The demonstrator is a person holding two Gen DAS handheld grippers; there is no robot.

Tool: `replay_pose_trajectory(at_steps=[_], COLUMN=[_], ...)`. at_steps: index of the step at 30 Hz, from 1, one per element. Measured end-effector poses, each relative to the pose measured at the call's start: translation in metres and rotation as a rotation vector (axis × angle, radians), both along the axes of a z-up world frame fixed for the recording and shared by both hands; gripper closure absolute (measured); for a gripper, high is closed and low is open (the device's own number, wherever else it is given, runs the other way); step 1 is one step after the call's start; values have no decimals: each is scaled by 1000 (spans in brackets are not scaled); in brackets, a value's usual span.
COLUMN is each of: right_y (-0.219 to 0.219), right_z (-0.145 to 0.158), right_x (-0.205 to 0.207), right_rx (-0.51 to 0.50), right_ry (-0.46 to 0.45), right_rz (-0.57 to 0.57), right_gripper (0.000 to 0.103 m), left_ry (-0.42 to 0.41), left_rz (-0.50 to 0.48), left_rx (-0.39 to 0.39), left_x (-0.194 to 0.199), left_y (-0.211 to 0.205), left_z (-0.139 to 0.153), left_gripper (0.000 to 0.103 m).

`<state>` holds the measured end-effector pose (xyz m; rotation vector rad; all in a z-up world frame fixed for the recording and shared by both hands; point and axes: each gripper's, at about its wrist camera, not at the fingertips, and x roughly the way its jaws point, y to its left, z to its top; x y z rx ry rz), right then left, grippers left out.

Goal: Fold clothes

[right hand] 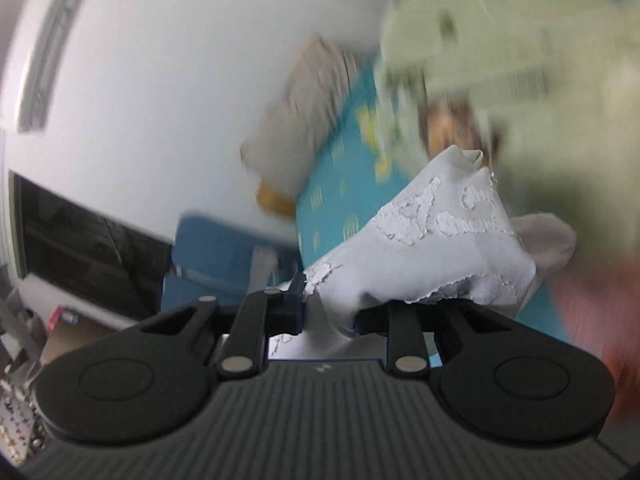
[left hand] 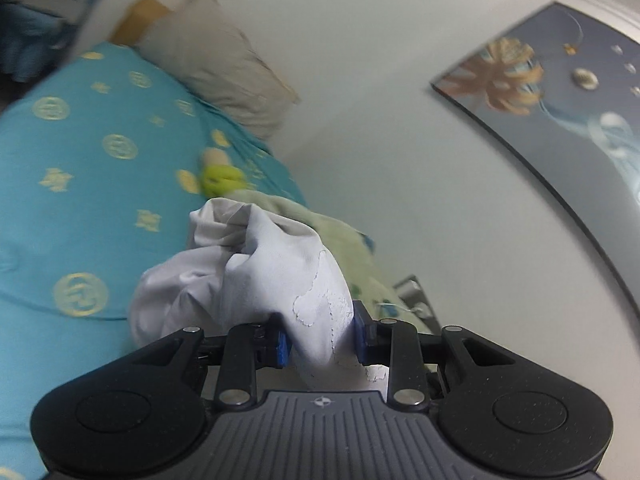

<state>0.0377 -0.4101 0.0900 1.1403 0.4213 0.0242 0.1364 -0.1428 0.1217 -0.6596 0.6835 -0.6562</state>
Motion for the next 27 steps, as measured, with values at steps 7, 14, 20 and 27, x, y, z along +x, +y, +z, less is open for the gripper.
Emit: replay_pose_trajectory(at_steps=[7,14,20,27], right_y=[-127,-182,-167,-145], right_z=[56,10,-71,-123], right_x=[25,23,-9,-30], right_rx=[-145,-236,-176,-119], right_ry=[-138,-97,22,140], right_rz=[-205,-335,-322,-301], right_gripper=[78,78,78,76], left_ry=[-174,-128,-44,-72], left_rz=[-197,-318,-391,-396], left_rx=[-52,-41,-20,114], left_x=[85,100,98,71], left_y=[-165,-212,-225,-209], left_z=[27,-57,-141,-182], left_gripper=[72,72,72,67])
